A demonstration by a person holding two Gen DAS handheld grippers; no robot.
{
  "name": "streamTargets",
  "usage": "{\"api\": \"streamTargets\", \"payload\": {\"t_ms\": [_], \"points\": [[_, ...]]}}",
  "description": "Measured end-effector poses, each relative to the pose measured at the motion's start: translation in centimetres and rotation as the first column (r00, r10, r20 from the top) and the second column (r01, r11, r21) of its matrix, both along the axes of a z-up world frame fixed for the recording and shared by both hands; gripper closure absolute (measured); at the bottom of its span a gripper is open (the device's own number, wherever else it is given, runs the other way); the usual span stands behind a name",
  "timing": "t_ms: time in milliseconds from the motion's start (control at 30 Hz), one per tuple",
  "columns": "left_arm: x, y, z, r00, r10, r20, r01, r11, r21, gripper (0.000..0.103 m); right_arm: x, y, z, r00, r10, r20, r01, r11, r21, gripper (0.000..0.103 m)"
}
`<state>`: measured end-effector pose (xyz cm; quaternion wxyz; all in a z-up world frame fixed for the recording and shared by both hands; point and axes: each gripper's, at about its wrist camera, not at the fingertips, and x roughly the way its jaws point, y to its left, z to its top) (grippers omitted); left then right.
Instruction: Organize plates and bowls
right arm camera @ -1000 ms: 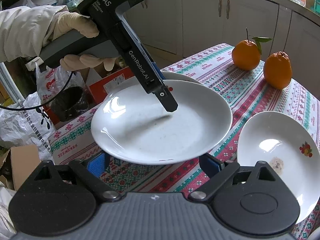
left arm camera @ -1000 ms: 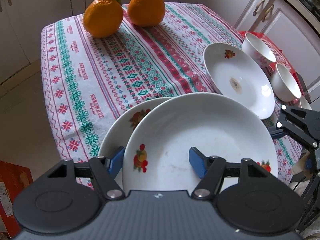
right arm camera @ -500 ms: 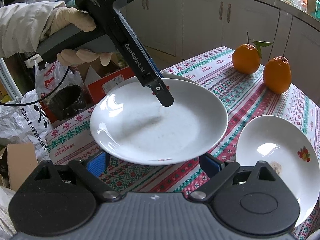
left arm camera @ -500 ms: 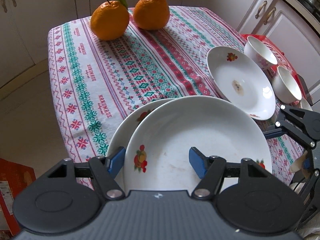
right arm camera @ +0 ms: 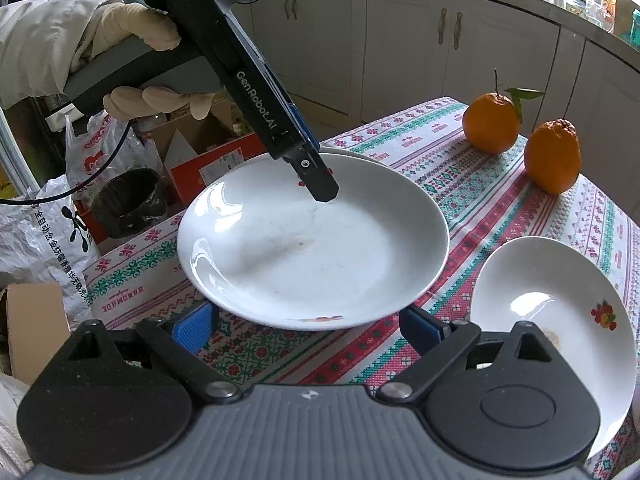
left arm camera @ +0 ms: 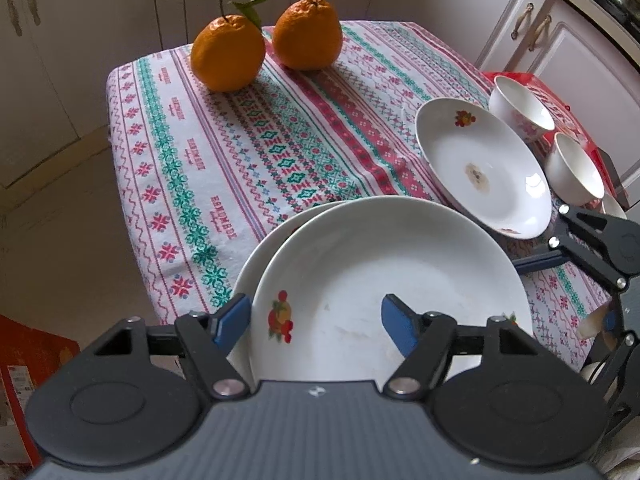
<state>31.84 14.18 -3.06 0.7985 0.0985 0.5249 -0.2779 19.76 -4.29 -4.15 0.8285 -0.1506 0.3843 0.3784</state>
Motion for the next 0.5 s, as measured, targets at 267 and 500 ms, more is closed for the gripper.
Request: {"api": "streamTargets", "payload": {"t_ms": [267, 500], "points": [[-0.8, -0.3, 0.7, 0.999, -0.015, 0.037, 0.015, 1.0, -0.002, 0.026, -0.6, -1.4, 0.6, 0.999, -0.037, -0.007, 0.037, 0.999, 0.019, 0.0], [-3.2, -2.0, 2.2, 0.988, -0.024, 0.154, 0.023, 1.0, 0.01, 0.024, -1.9, -3.5, 1.5, 0.995, -0.096, -0.003, 0.096, 0.995, 0.031, 0.0]]}}
